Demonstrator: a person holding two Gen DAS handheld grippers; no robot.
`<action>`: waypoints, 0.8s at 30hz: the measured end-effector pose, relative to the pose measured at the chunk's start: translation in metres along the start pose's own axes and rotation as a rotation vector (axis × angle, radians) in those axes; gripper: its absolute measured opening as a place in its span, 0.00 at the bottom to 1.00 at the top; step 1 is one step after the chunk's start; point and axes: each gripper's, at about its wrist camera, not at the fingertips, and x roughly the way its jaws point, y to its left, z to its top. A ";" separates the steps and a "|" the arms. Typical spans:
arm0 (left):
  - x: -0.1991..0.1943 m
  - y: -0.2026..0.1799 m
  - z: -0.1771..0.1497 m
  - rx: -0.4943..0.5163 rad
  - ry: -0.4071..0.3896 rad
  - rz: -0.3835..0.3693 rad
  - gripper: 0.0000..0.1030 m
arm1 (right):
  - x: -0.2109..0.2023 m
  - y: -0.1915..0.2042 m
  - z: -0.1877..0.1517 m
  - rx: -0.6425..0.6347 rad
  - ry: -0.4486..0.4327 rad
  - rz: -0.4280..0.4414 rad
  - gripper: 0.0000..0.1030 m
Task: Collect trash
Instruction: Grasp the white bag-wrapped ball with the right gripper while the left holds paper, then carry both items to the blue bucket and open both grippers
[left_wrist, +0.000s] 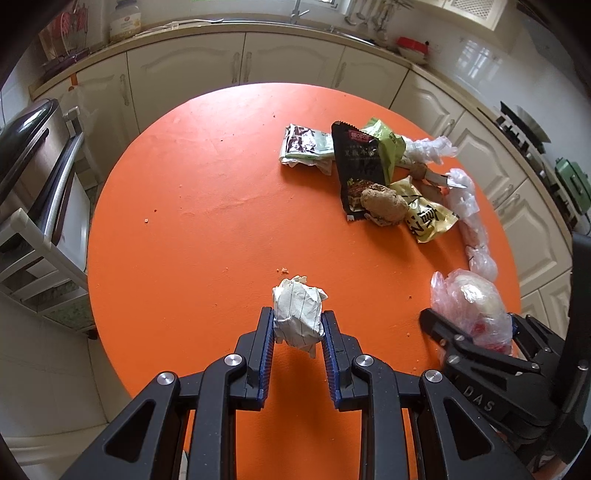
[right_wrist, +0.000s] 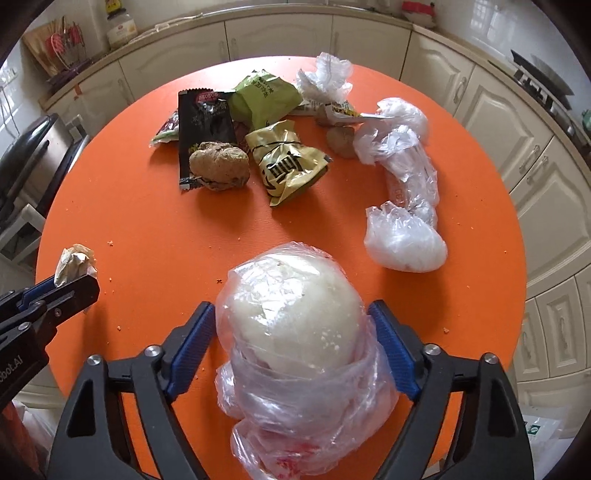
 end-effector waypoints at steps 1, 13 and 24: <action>0.000 -0.001 0.000 0.001 0.000 -0.002 0.20 | -0.003 -0.004 0.000 0.012 -0.004 0.005 0.52; -0.008 -0.033 -0.003 0.061 -0.021 -0.007 0.20 | -0.032 -0.038 -0.009 0.074 -0.053 0.035 0.47; -0.010 -0.117 -0.004 0.226 -0.053 -0.015 0.20 | -0.067 -0.096 -0.024 0.161 -0.135 -0.027 0.47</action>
